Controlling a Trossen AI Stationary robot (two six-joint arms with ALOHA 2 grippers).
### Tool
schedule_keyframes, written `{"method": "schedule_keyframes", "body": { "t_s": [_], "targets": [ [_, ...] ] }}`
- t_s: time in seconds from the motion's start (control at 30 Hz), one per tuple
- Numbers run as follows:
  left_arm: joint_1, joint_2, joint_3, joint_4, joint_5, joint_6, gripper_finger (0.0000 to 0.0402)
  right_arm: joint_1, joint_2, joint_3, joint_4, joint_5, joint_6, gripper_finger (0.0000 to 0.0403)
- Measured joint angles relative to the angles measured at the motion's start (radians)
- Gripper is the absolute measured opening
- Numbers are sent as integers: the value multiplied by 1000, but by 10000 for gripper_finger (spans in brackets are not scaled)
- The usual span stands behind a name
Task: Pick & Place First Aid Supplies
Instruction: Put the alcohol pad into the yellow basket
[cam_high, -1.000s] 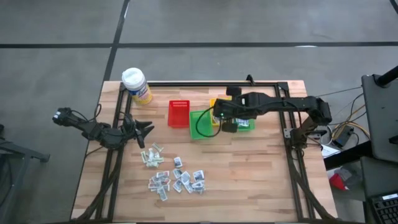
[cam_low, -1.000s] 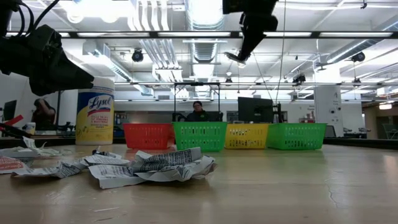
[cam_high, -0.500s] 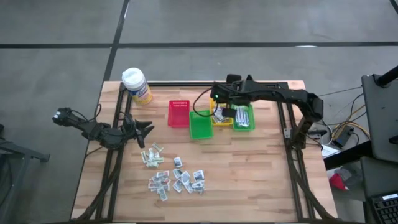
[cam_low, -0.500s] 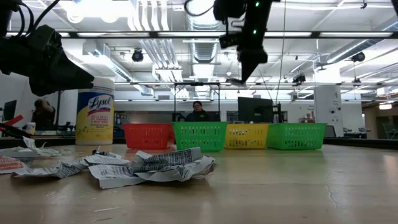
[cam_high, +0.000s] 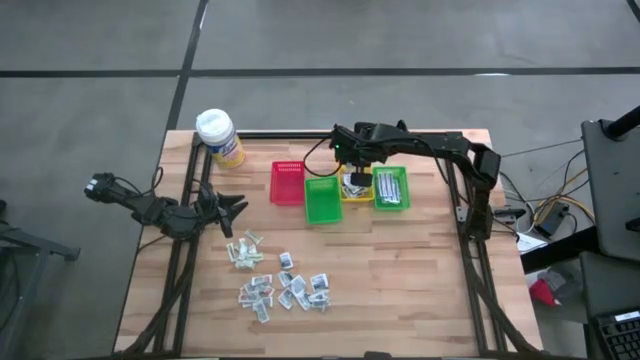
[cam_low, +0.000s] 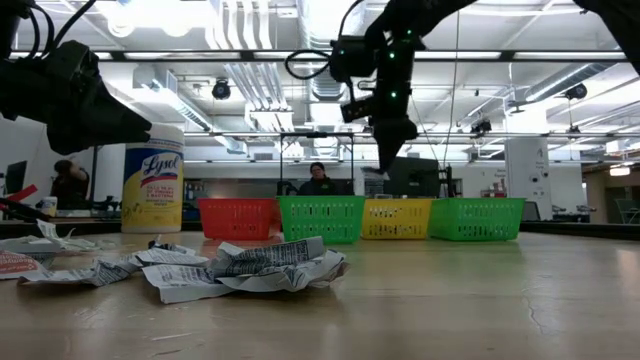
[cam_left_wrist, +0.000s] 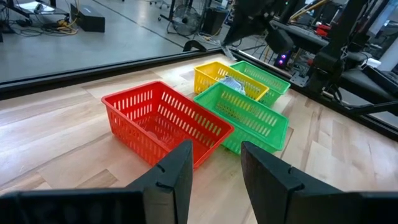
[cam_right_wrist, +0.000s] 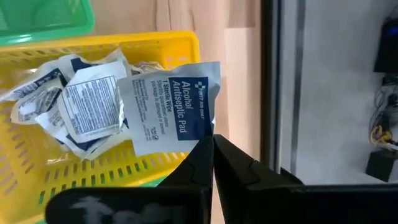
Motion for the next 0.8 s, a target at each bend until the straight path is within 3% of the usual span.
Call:
{"method": "schedule_keyframes", "body": {
  "t_s": [0.23, 0.8],
  "targets": [
    [0, 0, 0, -2, -40, 0, 131, 2, 54, 0, -4, -73, 2, 8],
    [0, 0, 0, -5, -86, 13, 131, -5, 116, -5, -7, -79, -6, 8]
  ]
}}
